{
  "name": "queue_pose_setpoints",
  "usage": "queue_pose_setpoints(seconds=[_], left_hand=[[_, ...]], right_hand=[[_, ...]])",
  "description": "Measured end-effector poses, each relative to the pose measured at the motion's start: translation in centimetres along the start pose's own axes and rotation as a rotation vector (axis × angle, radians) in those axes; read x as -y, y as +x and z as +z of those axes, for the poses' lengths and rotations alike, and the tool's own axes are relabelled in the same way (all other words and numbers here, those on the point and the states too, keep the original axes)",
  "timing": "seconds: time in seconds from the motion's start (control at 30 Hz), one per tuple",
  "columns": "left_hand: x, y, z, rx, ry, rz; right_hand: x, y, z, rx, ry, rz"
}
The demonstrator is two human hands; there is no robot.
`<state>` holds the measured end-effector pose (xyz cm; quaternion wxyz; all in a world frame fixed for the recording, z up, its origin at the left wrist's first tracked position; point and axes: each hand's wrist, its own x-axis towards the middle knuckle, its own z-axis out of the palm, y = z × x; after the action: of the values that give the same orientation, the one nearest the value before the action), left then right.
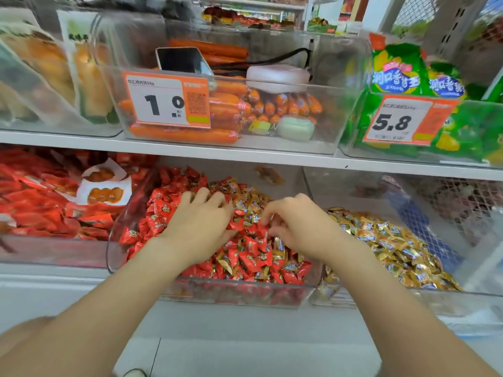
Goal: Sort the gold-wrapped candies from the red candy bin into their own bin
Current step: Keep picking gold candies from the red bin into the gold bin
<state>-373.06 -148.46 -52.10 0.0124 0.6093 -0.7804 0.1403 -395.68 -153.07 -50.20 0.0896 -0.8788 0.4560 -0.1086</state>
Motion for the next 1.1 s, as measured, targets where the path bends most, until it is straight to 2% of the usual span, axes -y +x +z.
queue_pose_setpoints(seconds=[0.07, 0.17, 0.27, 0.33, 0.4, 0.57, 0.83, 0.97, 1.1], left_hand=[[-0.4, -0.1, -0.3, -0.062, -0.019, 0.014], [-1.3, -0.5, -1.5, -0.158, -0.311, 0.141], [-1.1, -1.3, -2.2, 0.035, -0.527, 0.156], [-0.5, -1.8, -2.2, 0.212, -0.507, 0.143], [0.0, -2.0, -2.2, 0.308, -0.451, 0.138], [-1.0, -1.2, -2.1, 0.322, -0.327, 0.143], [-1.3, -1.4, -2.9, 0.09, -0.482, 0.125], [-2.9, -0.8, -3.1, 0.164, -0.635, 0.164], [-5.2, 0.7, -2.3, 0.187, -0.578, 0.24]], right_hand=[[-0.2, -0.4, -0.7, -0.047, 0.082, 0.008], [-0.5, -1.0, -1.4, -0.076, 0.122, 0.0], [-0.8, -1.5, -1.3, -0.039, 0.067, -0.007], [-0.5, -1.8, -1.2, -0.011, 0.054, 0.013], [-0.2, -2.0, -1.2, 0.0, 0.058, 0.0], [0.5, -2.2, -1.6, 0.022, 0.088, -0.021], [0.7, -2.6, -2.7, 0.043, 0.123, 0.012], [0.0, -3.0, -3.0, -0.048, 0.14, -0.026], [-1.0, -3.6, -2.8, -0.1, 0.105, -0.032]])
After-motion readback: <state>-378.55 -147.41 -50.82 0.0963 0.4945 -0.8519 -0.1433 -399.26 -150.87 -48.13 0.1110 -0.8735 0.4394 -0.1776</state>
